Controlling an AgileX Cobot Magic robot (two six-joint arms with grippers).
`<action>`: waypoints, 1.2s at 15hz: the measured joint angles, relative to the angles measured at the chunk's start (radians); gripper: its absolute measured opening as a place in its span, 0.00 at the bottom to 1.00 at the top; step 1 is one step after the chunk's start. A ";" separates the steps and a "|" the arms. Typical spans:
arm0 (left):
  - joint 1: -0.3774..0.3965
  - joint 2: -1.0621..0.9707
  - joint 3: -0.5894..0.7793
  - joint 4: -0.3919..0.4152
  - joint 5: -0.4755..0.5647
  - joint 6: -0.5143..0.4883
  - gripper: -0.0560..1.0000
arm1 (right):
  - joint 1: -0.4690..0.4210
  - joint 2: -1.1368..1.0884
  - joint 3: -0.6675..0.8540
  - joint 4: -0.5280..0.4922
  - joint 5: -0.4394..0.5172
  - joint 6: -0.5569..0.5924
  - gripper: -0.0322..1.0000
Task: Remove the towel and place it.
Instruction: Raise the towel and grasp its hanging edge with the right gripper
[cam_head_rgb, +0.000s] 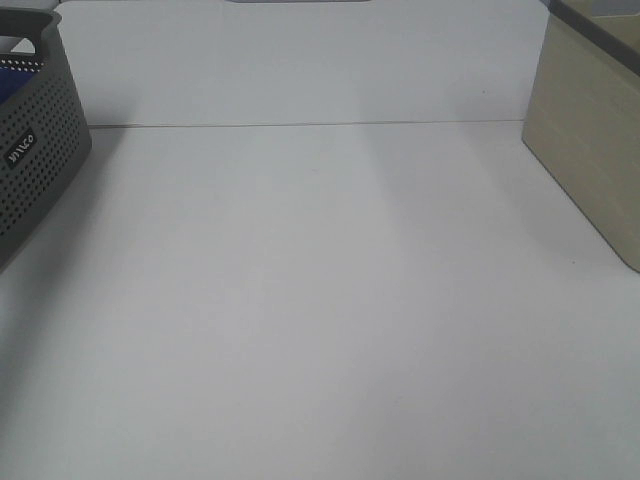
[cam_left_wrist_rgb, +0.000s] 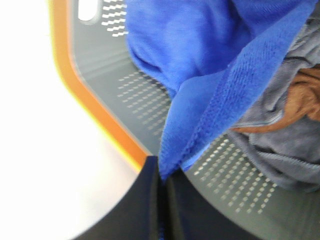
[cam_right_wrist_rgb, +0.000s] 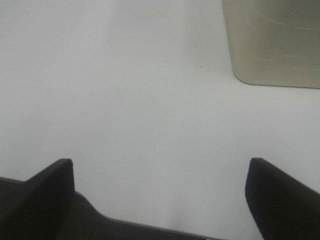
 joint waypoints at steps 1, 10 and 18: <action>-0.026 -0.097 0.000 0.026 0.001 0.000 0.05 | 0.000 0.000 0.000 0.000 0.000 0.000 0.90; -0.340 -0.458 0.000 0.087 -0.083 0.030 0.05 | 0.000 0.000 0.000 0.000 0.000 -0.001 0.90; -0.709 -0.479 0.000 0.092 -0.086 0.157 0.05 | 0.000 0.481 -0.019 0.776 -0.337 -0.834 0.90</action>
